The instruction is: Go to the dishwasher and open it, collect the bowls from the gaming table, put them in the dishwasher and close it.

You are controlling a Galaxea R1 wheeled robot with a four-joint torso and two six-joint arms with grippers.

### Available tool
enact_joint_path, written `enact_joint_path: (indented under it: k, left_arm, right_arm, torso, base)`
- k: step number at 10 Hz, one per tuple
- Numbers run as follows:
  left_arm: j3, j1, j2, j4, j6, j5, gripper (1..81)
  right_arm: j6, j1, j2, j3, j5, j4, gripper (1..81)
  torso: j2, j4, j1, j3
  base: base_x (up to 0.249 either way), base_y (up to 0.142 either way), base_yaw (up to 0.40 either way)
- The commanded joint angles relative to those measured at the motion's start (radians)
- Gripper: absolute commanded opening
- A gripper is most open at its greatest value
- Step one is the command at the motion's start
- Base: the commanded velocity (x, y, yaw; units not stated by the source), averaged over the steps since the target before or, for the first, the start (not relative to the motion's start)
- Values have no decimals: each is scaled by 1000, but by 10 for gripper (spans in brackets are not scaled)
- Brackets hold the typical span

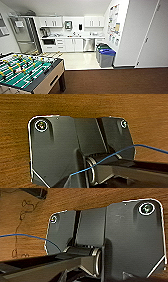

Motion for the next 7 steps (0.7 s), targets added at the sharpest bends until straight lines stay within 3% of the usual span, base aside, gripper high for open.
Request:
enact_joint_path:
  k: [1,7]
  left_arm:
    - [10,-52,-13,-10,1,54,811]
    - [8,-52,-11,-10,1,54,811]
  right_arm:
    - [-6,54,-13,29,-52,2,811]
    - [-6,55,-13,37,-52,2,811]
  torso:
    - [0,0,0,0]
    - [0,0,0,0]
  base:
    - [154,0,0]
    - [155,0,0]
